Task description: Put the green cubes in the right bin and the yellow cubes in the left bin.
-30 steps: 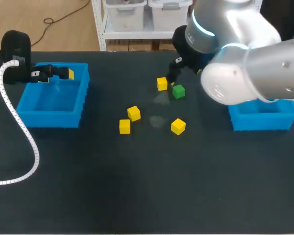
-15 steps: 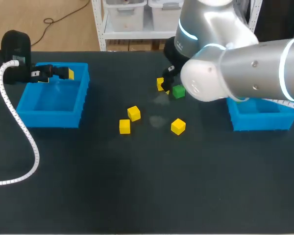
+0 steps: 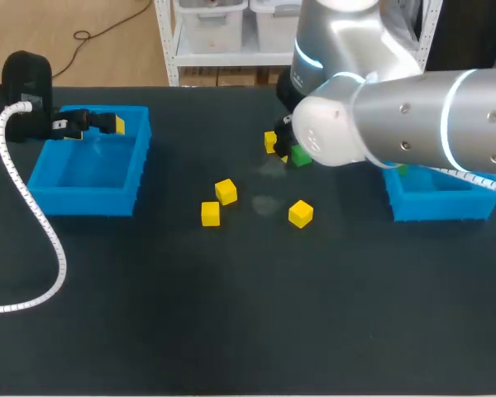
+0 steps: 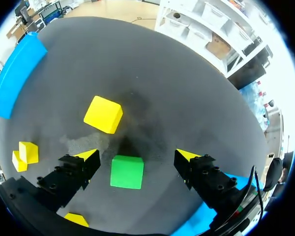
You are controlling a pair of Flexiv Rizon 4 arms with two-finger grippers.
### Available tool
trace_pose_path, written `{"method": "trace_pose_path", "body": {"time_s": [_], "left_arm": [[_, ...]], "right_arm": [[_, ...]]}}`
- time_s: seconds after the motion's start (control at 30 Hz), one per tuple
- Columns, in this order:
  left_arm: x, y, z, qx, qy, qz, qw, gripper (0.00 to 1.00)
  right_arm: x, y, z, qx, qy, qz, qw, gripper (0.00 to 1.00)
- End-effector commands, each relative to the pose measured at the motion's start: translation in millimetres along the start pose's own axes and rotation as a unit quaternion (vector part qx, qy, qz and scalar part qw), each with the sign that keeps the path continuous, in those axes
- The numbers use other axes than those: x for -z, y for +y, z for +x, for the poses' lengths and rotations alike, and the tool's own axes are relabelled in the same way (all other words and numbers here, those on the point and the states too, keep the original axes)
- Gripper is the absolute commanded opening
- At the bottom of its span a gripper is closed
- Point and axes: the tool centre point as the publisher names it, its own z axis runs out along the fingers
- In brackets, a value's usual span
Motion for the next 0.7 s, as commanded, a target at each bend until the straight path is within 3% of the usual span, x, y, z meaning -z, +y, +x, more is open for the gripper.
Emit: {"method": "trace_pose_path", "body": {"time_s": [0.03, 0.07, 0.1, 0.13, 0.17, 0.2, 0.53, 0.7], "left_arm": [[0.1, 1.7, 1.3, -0.001, -0.003, 0.004, 1.0, 1.0], [0.1, 1.7, 1.3, -0.001, -0.003, 0.004, 1.0, 1.0], [0.1, 1.7, 1.3, -0.001, -0.003, 0.004, 1.0, 1.0], [0.1, 1.7, 1.3, -0.001, -0.003, 0.004, 1.0, 1.0], [0.1, 1.7, 1.3, -0.001, -0.003, 0.004, 1.0, 1.0], [0.1, 1.7, 1.3, -0.001, -0.003, 0.004, 1.0, 1.0], [0.1, 1.7, 1.3, -0.001, -0.003, 0.004, 1.0, 1.0], [0.1, 1.7, 1.3, -0.001, -0.003, 0.004, 1.0, 1.0]], "right_arm": [[-2.8, -2.5, 0.6, -0.002, 0.003, 0.0, 1.0, 1.0], [-4.1, -3.0, 0.9, -0.002, 0.004, 0.001, 1.0, 1.0], [-5.3, -3.4, 1.3, -0.003, 0.005, 0.001, 1.0, 0.91], [-6.6, -3.8, 1.6, -0.005, 0.007, 0.003, 1.0, 0.44], [-7.3, -4.0, 1.7, -0.005, 0.007, 0.003, 1.0, 0.29], [-8.1, -4.2, 1.7, -0.006, 0.007, 0.004, 1.0, 0.0], [-2.8, -6.3, -1.0, -0.01, -0.001, 0.002, 1.0, 0.0], [33.3, -30.6, -14.5, -0.035, -0.048, 0.017, 0.998, 0.0]]}}
